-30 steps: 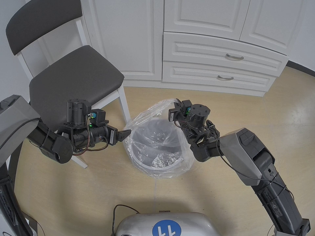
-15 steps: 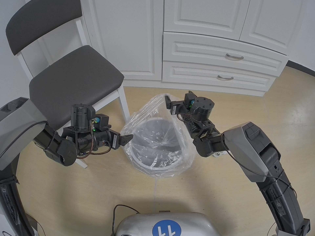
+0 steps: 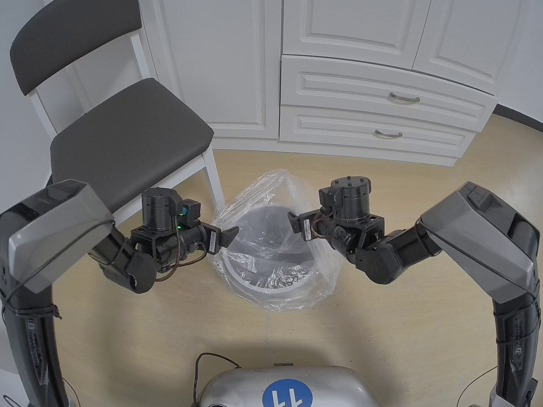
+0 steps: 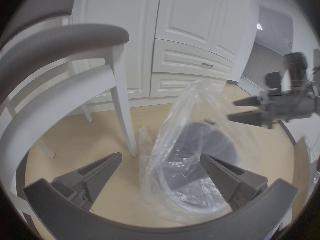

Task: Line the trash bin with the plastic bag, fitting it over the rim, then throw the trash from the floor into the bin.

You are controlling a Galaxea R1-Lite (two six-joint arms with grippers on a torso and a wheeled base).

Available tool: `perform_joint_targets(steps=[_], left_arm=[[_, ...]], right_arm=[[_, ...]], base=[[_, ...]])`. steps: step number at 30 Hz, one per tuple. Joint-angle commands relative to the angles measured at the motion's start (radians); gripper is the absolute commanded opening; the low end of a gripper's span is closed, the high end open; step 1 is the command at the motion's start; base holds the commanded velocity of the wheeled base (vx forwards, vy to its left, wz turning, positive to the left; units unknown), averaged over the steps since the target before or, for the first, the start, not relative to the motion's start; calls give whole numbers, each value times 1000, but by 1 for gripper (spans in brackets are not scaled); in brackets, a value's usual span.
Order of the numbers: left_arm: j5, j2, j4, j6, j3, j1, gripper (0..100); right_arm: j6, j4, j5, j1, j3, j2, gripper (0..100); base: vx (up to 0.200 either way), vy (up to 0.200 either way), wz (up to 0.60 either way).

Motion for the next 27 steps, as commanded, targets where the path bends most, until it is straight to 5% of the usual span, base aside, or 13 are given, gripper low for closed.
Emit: perform_joint_targets(steps=[1, 10, 15, 27], left_arm=[[92, 175, -41, -48, -132, -18, 100], [133, 197, -44, -114, -199, -9, 100], [135, 197, -52, -114, -199, -12, 100], [136, 175, -53, -153, -224, -7, 100]], right_arm=[[38, 48, -21, 45, 184, -179, 100], [56, -116, -25, 68, 452, -162, 100], [50, -262, -148, 54, 413, -38, 100], [61, -320, -188, -31, 337, 51, 100]], base=[[0, 0, 0], [0, 0, 0], [0, 0, 0], [0, 0, 0]])
